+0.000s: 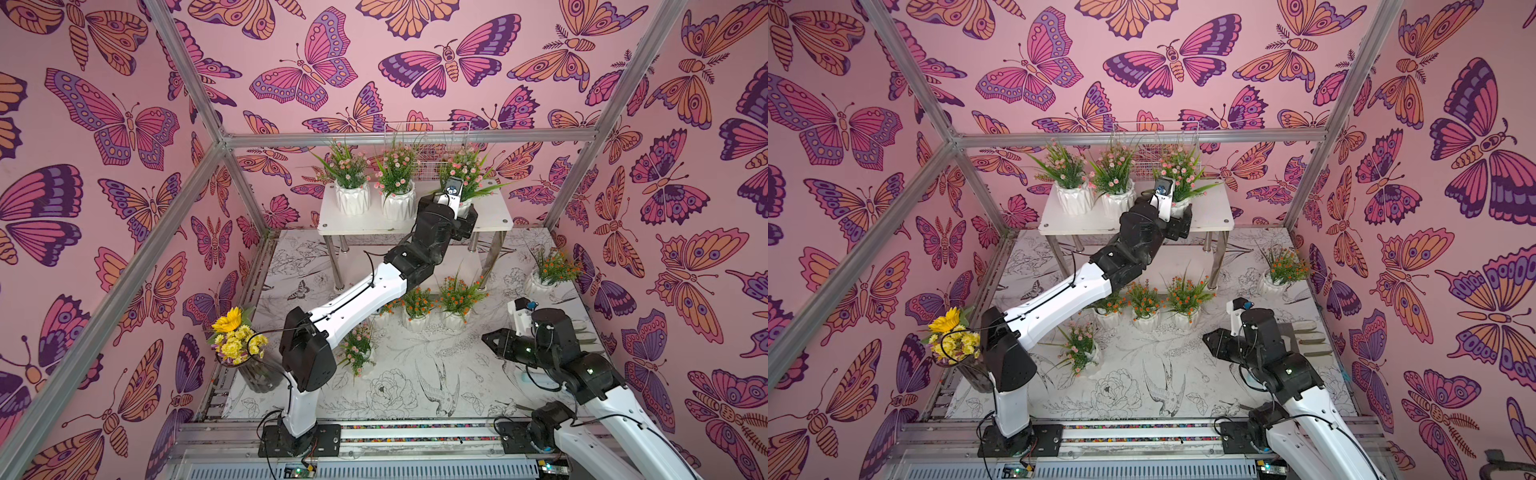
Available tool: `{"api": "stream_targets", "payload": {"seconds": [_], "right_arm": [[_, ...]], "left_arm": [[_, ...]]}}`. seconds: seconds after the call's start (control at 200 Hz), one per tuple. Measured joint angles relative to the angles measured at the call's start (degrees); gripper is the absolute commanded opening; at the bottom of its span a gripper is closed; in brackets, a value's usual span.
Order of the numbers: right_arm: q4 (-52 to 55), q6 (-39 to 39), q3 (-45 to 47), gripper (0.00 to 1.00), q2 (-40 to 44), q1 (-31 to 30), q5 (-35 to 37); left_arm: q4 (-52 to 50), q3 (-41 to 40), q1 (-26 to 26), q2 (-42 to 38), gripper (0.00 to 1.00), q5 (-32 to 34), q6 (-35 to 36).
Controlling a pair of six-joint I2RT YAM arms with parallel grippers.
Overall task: Place the baby's breath potted plants on the rack by color
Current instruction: Place the baby's breath potted plant on the rack.
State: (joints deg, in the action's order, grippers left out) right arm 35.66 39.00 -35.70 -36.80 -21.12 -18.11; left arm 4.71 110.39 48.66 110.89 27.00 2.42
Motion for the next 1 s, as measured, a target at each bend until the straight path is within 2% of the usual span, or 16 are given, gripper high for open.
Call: {"api": "stream_targets", "payload": {"seconds": [0.2, 0.33, 0.411, 0.571, 0.806, 1.001], "right_arm": [[-0.9, 0.2, 0.8, 0.25, -0.3, 0.0, -0.6], [-1.2, 0.2, 1.5, 0.25, -0.2, 0.0, -0.9], [-1.3, 0.2, 1.8, 0.25, 0.0, 0.0, -0.9], [-1.3, 0.4, 2.2, 0.25, 0.6, 0.0, -1.0], [-1.6, 0.9, 2.5, 0.25, 1.5, 0.0, -1.0], [-1.7, 1.5, 3.0, 0.25, 1.9, 0.0, -1.0]], "left_arm": [[0.2, 1.6, -0.2, 1.5, 0.47, 3.9, 0.2], [1.0, 2.5, -0.5, 2.5, 0.63, 5.5, 0.2], [1.2, 2.7, -0.7, 2.8, 0.81, 6.0, 0.2], [1.4, 3.1, -1.0, 3.3, 0.93, 6.4, 0.0], [1.4, 3.1, -1.5, 3.3, 1.0, 6.0, -0.3], [1.7, 3.1, -1.8, 3.3, 1.0, 5.3, -0.3]]}}
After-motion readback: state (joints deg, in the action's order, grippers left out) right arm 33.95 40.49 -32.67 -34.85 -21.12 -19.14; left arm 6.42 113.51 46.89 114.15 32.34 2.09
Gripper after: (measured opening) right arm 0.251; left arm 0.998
